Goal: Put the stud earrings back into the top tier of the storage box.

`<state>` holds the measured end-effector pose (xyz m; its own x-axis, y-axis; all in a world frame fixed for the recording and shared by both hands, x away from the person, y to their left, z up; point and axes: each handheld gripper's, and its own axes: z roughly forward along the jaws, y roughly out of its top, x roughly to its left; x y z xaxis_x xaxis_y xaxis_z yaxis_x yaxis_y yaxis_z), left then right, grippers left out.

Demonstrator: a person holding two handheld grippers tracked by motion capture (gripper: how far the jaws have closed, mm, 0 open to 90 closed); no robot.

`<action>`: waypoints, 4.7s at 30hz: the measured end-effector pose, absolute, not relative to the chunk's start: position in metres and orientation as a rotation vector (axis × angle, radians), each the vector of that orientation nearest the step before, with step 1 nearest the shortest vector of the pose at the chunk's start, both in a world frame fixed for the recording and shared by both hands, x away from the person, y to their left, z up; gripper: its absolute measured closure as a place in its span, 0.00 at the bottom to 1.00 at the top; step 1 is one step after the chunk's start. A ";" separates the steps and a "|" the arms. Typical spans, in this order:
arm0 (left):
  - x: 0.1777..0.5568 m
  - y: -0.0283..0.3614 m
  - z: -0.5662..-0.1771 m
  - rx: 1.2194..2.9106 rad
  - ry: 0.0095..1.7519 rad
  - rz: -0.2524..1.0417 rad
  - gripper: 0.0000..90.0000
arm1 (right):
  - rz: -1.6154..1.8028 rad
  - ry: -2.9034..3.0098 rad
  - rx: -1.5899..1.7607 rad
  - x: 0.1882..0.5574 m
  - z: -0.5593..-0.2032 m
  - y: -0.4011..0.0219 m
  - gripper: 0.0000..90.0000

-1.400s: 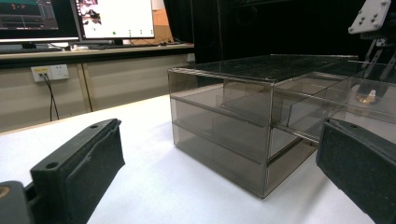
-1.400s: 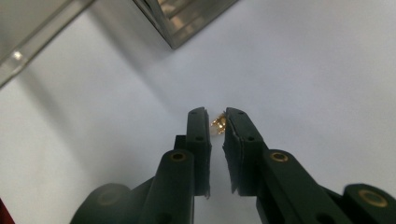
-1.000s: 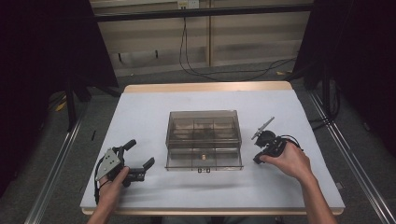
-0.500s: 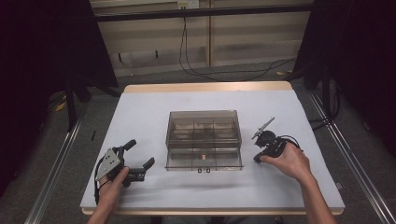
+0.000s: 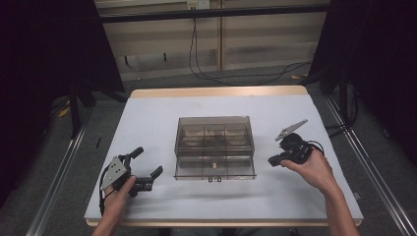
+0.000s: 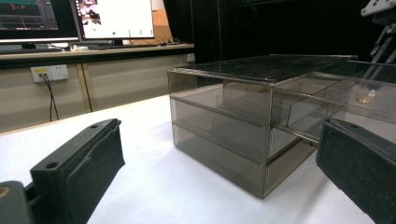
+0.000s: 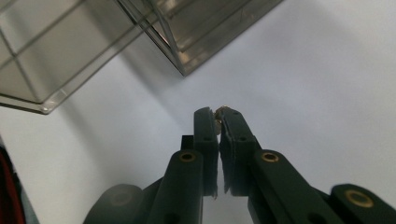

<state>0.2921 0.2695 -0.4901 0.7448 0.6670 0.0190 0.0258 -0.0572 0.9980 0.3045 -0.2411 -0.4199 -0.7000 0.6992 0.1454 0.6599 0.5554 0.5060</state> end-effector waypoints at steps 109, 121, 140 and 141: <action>0.293 0.270 -0.490 1.563 0.580 0.574 0.01 | 0.419 3.114 0.557 0.338 -0.368 -0.048 0.93; 0.293 0.270 -0.490 1.563 0.580 0.574 0.01 | 0.514 3.078 0.603 0.336 -0.364 -0.057 0.90; 0.293 0.270 -0.490 1.563 0.581 0.574 0.01 | 0.926 2.877 0.736 0.320 -0.357 -0.107 0.79; 0.293 0.270 -0.490 1.561 0.582 0.572 0.01 | 0.955 2.867 0.750 0.319 -0.357 -0.112 0.77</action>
<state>0.2927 0.2698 -0.4900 0.7448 0.6671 0.0180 0.0291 -0.0595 0.9978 0.3186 -0.1117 -0.3567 -0.8836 0.4521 0.1220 0.4350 0.6960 0.5712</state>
